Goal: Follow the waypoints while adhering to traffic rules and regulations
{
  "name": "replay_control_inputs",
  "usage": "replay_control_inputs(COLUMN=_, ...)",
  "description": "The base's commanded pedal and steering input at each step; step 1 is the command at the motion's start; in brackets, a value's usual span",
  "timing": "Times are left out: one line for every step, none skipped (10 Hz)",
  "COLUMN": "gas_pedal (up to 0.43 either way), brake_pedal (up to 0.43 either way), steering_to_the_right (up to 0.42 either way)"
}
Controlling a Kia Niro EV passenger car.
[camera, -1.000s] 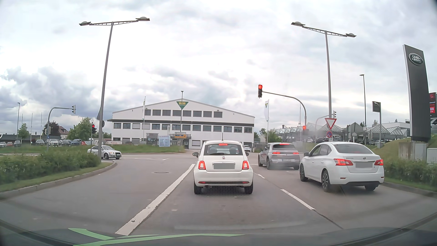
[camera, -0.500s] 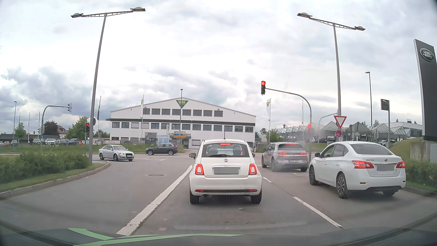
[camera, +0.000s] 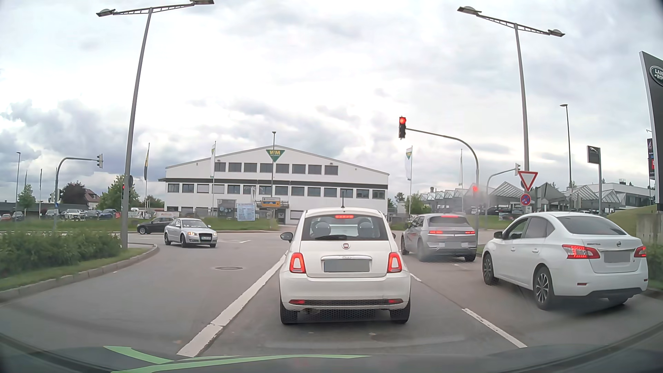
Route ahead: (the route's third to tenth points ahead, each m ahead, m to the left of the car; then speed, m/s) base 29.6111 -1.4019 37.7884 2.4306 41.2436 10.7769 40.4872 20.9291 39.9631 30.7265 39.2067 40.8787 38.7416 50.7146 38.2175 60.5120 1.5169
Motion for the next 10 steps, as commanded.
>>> replay_control_inputs(gas_pedal=0.000, brake_pedal=0.213, steering_to_the_right=0.004)
replay_control_inputs(gas_pedal=0.000, brake_pedal=0.213, steering_to_the_right=0.004)
replay_control_inputs(gas_pedal=0.000, brake_pedal=0.213, steering_to_the_right=0.003)
replay_control_inputs(gas_pedal=0.000, brake_pedal=0.213, steering_to_the_right=0.003)
replay_control_inputs(gas_pedal=0.000, brake_pedal=0.213, steering_to_the_right=0.003)
replay_control_inputs(gas_pedal=0.000, brake_pedal=0.213, steering_to_the_right=0.003)
replay_control_inputs(gas_pedal=0.000, brake_pedal=0.213, steering_to_the_right=0.001)
replay_control_inputs(gas_pedal=0.000, brake_pedal=0.213, steering_to_the_right=0.000)
replay_control_inputs(gas_pedal=0.000, brake_pedal=0.213, steering_to_the_right=0.000)
replay_control_inputs(gas_pedal=0.000, brake_pedal=0.213, steering_to_the_right=0.000)
